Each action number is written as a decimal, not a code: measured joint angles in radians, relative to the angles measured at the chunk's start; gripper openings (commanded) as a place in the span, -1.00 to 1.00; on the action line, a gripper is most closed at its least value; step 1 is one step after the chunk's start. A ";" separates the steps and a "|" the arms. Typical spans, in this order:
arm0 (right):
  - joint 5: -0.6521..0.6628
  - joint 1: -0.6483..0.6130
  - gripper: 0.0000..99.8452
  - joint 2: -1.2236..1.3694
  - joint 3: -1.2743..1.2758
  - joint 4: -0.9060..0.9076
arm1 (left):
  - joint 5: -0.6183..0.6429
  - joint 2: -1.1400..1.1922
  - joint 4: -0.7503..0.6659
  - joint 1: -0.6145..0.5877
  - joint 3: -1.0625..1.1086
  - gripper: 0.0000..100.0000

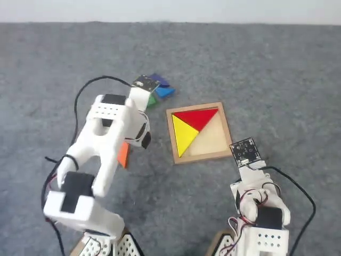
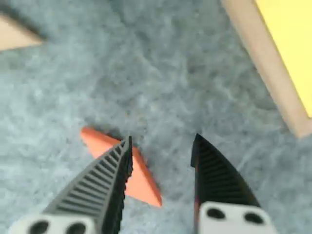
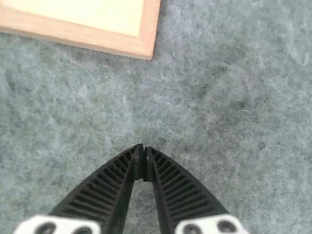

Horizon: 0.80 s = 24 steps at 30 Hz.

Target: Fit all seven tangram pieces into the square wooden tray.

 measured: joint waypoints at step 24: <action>0.000 0.000 -0.98 0.000 0.000 0.000 | -0.227 -0.058 -0.157 -0.175 0.233 -0.67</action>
